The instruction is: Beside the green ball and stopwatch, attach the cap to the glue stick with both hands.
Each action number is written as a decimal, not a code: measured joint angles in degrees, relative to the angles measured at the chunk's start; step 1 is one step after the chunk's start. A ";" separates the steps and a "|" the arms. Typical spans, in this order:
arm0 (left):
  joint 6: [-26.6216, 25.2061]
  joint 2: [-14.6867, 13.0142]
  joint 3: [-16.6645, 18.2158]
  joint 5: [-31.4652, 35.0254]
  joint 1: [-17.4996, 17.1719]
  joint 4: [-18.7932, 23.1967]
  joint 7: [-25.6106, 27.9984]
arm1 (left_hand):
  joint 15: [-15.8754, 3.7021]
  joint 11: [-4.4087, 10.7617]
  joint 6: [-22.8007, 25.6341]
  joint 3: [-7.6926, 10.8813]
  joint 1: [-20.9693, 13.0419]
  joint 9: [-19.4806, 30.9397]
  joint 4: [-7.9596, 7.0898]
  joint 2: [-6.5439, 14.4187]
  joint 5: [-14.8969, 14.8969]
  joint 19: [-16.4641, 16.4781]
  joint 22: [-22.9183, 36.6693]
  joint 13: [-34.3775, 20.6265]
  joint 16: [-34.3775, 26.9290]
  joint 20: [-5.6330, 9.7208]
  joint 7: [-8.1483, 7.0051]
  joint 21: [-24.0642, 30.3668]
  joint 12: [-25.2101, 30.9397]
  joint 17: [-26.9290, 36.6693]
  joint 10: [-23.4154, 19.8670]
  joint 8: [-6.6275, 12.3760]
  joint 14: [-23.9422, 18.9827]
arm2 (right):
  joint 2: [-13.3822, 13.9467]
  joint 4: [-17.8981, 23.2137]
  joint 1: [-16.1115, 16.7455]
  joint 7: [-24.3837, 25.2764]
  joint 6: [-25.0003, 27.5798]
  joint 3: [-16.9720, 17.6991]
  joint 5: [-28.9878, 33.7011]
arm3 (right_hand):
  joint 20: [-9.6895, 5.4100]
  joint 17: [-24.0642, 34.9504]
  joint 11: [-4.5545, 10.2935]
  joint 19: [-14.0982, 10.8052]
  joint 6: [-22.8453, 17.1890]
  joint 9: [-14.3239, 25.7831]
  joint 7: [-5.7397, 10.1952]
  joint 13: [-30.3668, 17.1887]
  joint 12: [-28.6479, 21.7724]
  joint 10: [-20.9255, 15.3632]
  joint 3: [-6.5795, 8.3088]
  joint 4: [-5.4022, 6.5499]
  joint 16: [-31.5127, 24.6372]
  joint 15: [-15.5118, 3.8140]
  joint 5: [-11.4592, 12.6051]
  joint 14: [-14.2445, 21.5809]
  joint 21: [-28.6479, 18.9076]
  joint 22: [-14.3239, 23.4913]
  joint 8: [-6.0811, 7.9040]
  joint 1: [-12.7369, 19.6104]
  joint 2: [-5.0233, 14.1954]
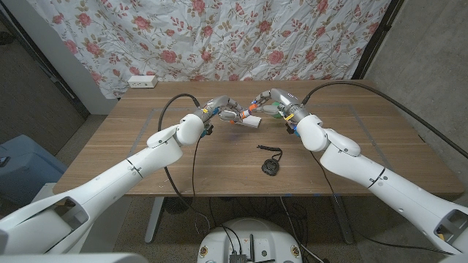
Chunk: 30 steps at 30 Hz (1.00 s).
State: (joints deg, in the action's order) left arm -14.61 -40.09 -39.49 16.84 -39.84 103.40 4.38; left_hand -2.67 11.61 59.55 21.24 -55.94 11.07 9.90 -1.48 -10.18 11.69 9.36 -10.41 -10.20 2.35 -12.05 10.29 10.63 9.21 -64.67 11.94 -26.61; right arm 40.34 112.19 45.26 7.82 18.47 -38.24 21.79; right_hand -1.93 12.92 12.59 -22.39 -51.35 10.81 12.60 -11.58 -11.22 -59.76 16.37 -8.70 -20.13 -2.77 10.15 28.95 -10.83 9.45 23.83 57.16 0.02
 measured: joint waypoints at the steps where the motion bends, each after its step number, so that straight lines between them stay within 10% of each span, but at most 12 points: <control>1: 0.07 0.02 0.00 0.00 0.01 -0.07 0.00 | 0.00 0.00 0.00 0.00 0.00 0.00 0.00 0.00 0.00 0.00 0.00 0.00 0.00 0.00 0.00 0.00 0.00 0.00 0.00 -0.01 0.00 | -0.04 -0.05 0.00 0.02 0.02 -0.02 0.00 | 0.00 0.00 0.00 0.00 0.00 0.00 0.00 0.00 0.00 0.00 0.00 0.00 -0.06 0.00 0.00 0.00 0.00 0.00 0.00 0.00 0.00; 30: 0.39 0.69 -0.30 -0.04 0.66 -0.93 0.07 | 0.00 -0.14 -0.11 0.00 0.03 0.00 0.00 -0.02 0.06 0.00 0.00 0.00 0.00 0.00 0.11 0.00 0.02 -0.01 -0.14 -0.01 0.00 | -0.78 -0.97 -0.36 0.57 0.11 -0.37 -0.45 | 0.00 -0.01 0.32 0.00 0.00 -0.02 0.00 0.00 0.00 0.32 -0.24 -0.24 -0.22 0.01 0.00 0.01 0.00 0.00 -0.43 0.00 0.00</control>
State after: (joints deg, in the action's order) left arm -14.21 -39.40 -39.80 16.81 -39.17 102.47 4.45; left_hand -2.67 11.47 59.44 21.24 -55.91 11.07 9.90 -1.50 -10.12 11.69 9.36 -10.41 -10.20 2.35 -11.94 10.29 10.65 9.21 -64.81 11.92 -26.61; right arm 39.56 111.22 44.91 8.39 18.58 -38.60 21.34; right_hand -1.94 12.91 12.91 -22.39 -51.35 10.79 12.60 -11.59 -11.23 -59.44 16.13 -8.94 -20.35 -2.76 10.15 28.96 -10.83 9.45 23.40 57.16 0.02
